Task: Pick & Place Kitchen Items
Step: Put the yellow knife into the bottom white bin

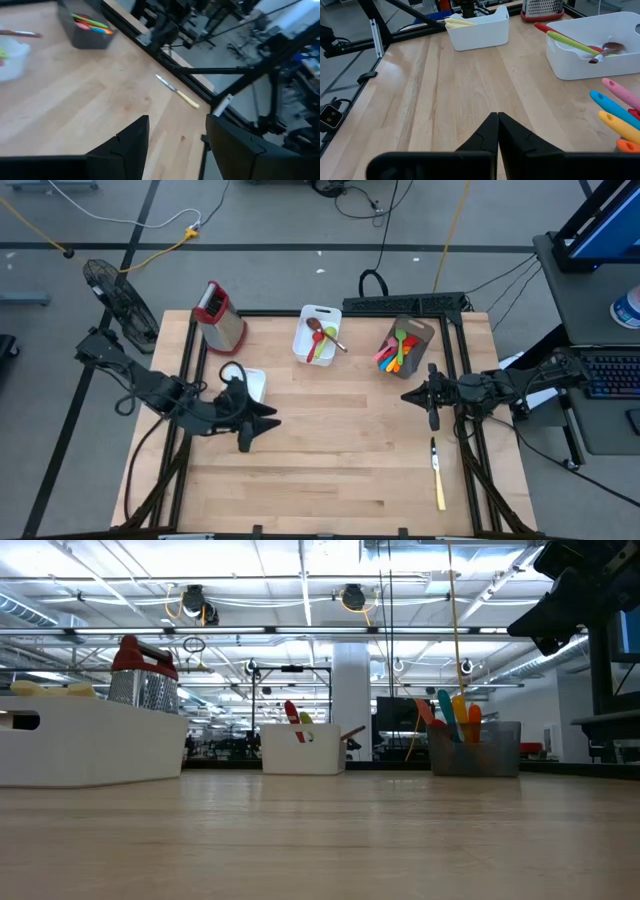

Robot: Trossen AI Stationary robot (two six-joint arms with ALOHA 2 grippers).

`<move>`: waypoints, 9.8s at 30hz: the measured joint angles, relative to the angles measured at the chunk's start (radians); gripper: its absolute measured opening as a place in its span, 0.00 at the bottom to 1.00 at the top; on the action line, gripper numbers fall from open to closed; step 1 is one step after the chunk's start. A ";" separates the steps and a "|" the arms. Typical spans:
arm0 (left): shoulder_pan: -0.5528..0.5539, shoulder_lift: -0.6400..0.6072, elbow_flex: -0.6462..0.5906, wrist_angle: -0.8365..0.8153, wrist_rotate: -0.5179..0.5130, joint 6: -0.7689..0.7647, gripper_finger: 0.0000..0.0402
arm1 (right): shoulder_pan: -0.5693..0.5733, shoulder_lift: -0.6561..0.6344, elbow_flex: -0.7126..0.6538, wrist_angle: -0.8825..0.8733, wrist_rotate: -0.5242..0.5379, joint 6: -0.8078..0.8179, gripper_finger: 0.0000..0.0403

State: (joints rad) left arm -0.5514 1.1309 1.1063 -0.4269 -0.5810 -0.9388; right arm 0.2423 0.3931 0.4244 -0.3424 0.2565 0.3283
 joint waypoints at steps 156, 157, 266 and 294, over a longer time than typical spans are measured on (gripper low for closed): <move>0.115 -0.903 -0.627 0.139 0.276 0.732 0.52 | 0.498 0.776 -0.028 -0.010 -0.497 2.014 0.40; 0.115 -0.903 -0.627 0.139 0.276 0.735 0.52 | 0.498 0.776 -0.028 -0.014 -0.495 2.013 0.40; 0.115 -0.850 -0.626 0.351 0.262 0.723 0.52 | 0.332 0.794 -0.031 0.332 0.091 1.663 0.00; 0.183 0.018 -0.625 1.174 0.232 0.258 0.52 | 0.049 0.793 -0.029 1.178 0.005 1.043 0.00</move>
State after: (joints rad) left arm -0.3683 1.1491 0.4809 0.7468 -0.3494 -0.6806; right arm 0.2914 1.1866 0.3954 0.8358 0.2612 1.3717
